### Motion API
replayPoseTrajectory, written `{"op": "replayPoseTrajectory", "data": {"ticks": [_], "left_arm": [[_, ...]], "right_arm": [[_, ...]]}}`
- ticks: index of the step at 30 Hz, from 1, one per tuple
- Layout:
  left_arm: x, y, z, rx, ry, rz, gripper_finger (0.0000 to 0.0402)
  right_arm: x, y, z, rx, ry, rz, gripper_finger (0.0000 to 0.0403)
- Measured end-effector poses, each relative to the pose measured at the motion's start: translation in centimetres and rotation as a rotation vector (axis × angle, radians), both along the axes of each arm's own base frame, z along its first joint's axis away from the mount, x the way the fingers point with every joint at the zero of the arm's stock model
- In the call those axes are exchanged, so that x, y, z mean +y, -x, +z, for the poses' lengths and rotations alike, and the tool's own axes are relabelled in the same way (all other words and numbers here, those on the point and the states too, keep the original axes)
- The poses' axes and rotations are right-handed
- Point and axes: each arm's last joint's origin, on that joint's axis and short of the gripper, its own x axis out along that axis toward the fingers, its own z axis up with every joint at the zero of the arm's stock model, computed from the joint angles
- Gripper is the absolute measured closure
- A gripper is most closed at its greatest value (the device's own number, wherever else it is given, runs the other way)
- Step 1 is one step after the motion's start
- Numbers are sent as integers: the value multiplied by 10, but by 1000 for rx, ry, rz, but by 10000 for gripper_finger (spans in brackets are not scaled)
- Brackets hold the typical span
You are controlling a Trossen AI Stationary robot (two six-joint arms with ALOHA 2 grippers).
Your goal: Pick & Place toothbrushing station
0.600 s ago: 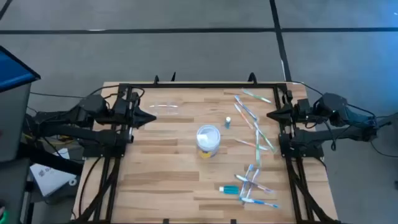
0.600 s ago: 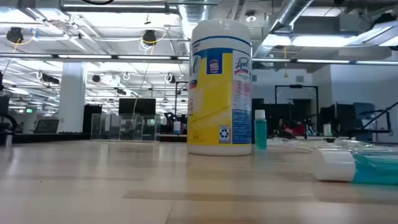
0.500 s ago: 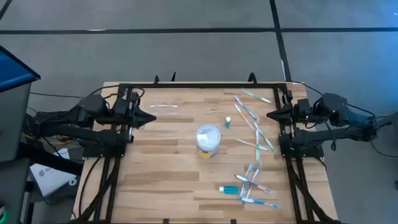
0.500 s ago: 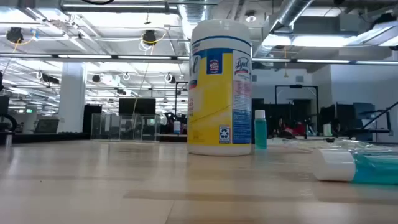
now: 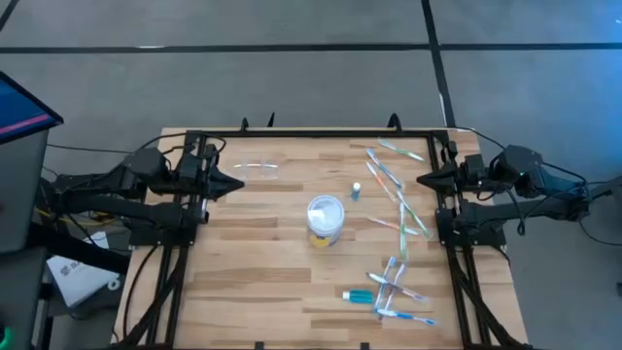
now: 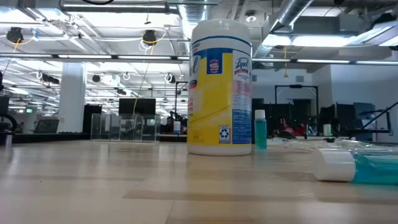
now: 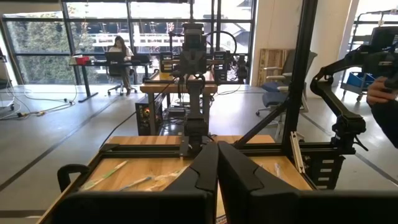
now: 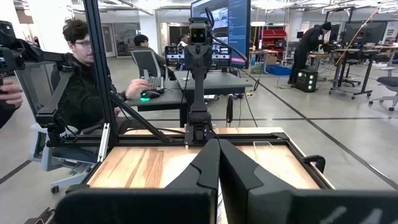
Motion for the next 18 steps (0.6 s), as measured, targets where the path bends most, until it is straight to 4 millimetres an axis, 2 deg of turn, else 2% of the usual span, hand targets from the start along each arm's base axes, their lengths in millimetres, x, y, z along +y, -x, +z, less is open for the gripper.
{"op": "replayPoseTrajectory", "data": {"ticks": [18], "left_arm": [[0,0,2,-25,4,0,402]], "right_arm": [[0,0,0,0,0,0,403]]}}
